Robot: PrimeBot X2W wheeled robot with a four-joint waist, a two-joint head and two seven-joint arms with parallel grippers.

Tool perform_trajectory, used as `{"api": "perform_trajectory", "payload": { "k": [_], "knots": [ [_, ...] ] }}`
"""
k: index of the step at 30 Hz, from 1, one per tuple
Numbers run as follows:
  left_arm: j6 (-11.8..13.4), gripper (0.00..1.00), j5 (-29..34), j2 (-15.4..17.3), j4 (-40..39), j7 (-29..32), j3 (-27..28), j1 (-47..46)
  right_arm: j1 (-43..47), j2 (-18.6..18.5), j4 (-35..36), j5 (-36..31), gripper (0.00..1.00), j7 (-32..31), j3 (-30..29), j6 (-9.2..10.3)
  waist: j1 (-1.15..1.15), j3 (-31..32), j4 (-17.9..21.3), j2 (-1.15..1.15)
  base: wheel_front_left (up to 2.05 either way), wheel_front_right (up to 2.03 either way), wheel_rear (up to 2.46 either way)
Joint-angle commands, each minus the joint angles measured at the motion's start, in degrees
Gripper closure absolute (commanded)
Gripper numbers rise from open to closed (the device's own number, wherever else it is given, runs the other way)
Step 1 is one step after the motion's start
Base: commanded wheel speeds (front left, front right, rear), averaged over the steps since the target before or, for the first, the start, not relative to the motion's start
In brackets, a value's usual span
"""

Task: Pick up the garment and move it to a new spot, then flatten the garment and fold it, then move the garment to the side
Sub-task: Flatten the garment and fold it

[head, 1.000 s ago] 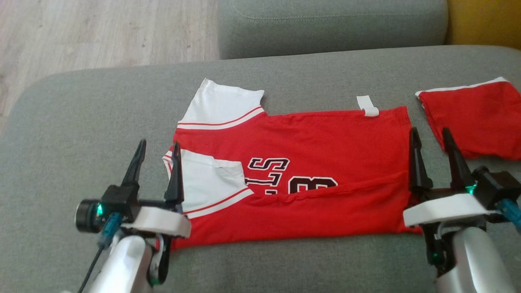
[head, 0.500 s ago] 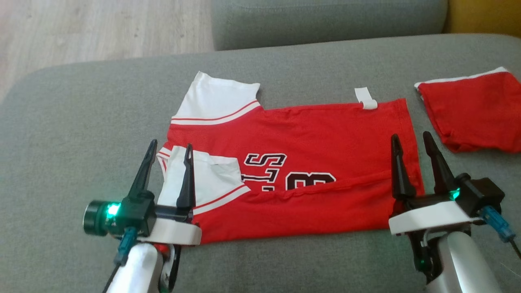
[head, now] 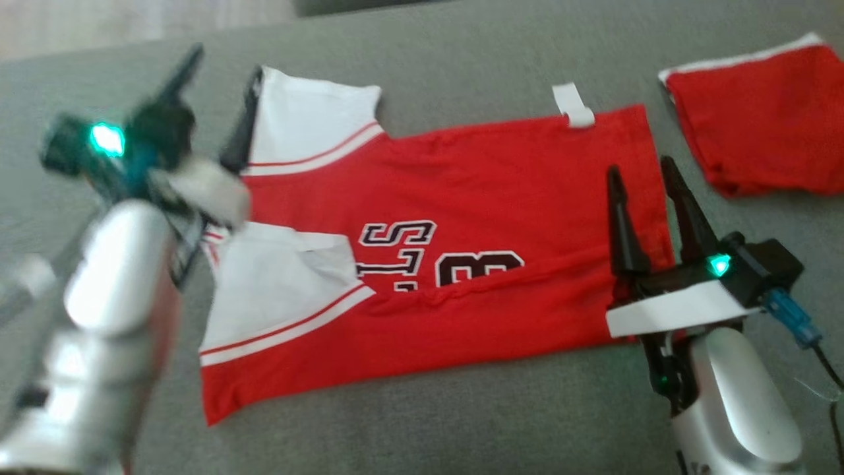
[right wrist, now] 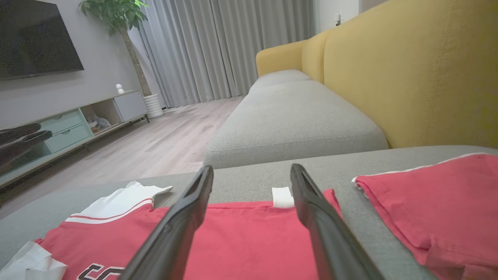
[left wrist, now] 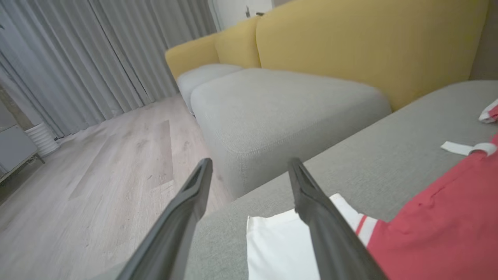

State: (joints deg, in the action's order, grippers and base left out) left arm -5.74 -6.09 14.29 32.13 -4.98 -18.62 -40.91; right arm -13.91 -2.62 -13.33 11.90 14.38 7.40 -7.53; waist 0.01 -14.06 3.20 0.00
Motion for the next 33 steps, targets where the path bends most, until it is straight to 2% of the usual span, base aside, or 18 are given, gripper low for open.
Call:
{"api": "perform_trajectory", "payload": {
  "k": [1, 6, 12, 14, 16, 21, 26, 33],
  "knots": [
    [-0.5, 0.0, 0.3, 2.9, 0.3, 1.5, 1.2, -3.7, -2.3, -0.3, 2.2, 0.4, 0.0, 0.6, 1.9, 0.04, -0.01, -2.7, 2.5, 0.0, 0.0, 0.0, 0.0],
    [-1.7, 0.0, -2.5, 6.4, 9.7, 8.8, -3.3, -12.4, -4.5, -0.3, 2.6, 1.6, 0.0, 0.6, 3.3, 0.04, -0.01, -5.8, 5.1, 0.0, 0.0, 0.0, 0.0],
    [-1.7, 0.0, -11.6, 10.7, 15.3, 15.9, -12.3, -17.2, -5.6, -0.3, 3.5, 2.9, 0.0, 0.6, 4.5, 0.04, -0.01, -8.3, 7.5, 0.0, 0.0, 0.0, 0.0],
    [-1.7, 0.0, -15.8, 12.9, 16.7, 16.9, -14.5, -18.9, -5.9, -0.3, 4.1, 3.4, 0.0, 0.6, 5.0, 0.04, -0.01, -9.5, 8.5, 0.0, 0.0, 0.0, 0.0],
    [-1.7, 0.0, -17.4, 14.2, 17.7, 17.3, -15.8, -20.0, -6.1, -0.3, 4.6, 3.7, 0.0, 0.6, 5.2, 0.04, -0.01, -10.2, 8.9, 0.0, 0.0, 0.0, 0.0],
    [-1.7, 0.0, -19.8, 15.1, 19.2, 16.9, -17.9, -22.0, -6.0, -0.3, 4.9, 4.1, 0.0, 0.6, 5.0, 0.04, -0.01, -11.5, 9.3, 0.0, 0.0, 0.0, 0.0],
    [-1.7, 0.0, -21.7, 14.7, 21.5, 16.4, -19.6, -24.3, -6.3, -0.3, 4.6, 4.5, 0.0, 0.6, 4.4, 0.04, -0.01, -12.8, 9.7, 0.0, 0.0, 0.0, 0.0],
    [-1.7, 0.0, -30.1, 13.7, 21.3, 19.4, -22.8, -23.7, -6.4, -0.3, 3.9, 5.2, 0.0, 0.6, 3.2, 0.04, -0.01, -13.1, 10.2, 0.0, 0.0, 0.0, 0.0]
  ]
}}
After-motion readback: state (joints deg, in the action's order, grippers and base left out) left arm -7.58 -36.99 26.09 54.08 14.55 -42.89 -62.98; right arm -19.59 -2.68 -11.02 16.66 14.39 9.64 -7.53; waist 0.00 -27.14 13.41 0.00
